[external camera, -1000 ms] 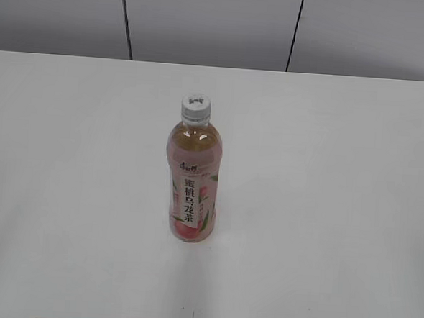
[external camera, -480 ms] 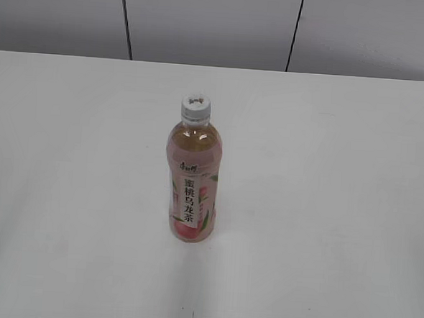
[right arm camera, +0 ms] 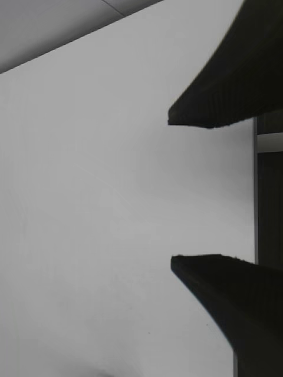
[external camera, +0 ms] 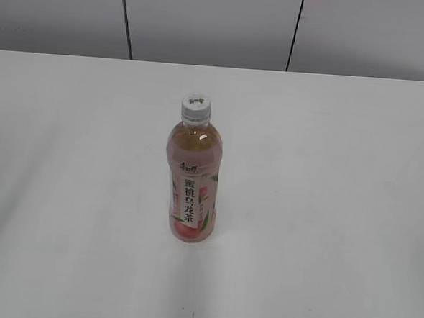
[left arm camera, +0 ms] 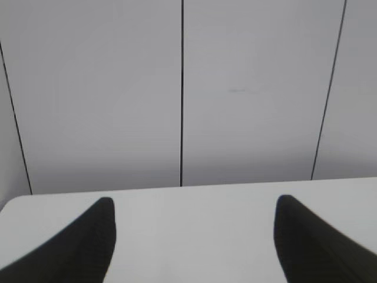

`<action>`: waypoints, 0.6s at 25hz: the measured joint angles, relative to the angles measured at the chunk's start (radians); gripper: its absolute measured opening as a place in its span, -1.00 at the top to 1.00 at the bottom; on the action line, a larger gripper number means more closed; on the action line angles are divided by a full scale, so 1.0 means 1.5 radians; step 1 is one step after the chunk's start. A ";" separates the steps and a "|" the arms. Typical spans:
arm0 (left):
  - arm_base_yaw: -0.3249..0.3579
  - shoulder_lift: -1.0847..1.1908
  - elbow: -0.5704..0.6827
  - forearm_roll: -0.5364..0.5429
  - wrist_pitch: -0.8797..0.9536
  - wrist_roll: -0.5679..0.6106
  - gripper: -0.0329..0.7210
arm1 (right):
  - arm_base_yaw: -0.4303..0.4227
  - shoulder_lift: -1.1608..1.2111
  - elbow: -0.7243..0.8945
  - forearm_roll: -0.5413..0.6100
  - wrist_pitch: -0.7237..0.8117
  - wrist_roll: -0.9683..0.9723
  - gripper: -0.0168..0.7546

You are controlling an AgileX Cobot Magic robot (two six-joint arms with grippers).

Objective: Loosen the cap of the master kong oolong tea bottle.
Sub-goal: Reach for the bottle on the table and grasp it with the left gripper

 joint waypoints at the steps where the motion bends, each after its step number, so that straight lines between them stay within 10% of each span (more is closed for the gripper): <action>1: 0.000 0.040 0.010 -0.004 -0.033 0.000 -0.41 | 0.000 0.000 0.000 0.000 0.000 0.000 -0.37; 15: 0.000 0.655 0.031 0.040 -0.655 -0.080 -0.35 | 0.000 0.000 0.000 0.000 0.000 0.000 -0.37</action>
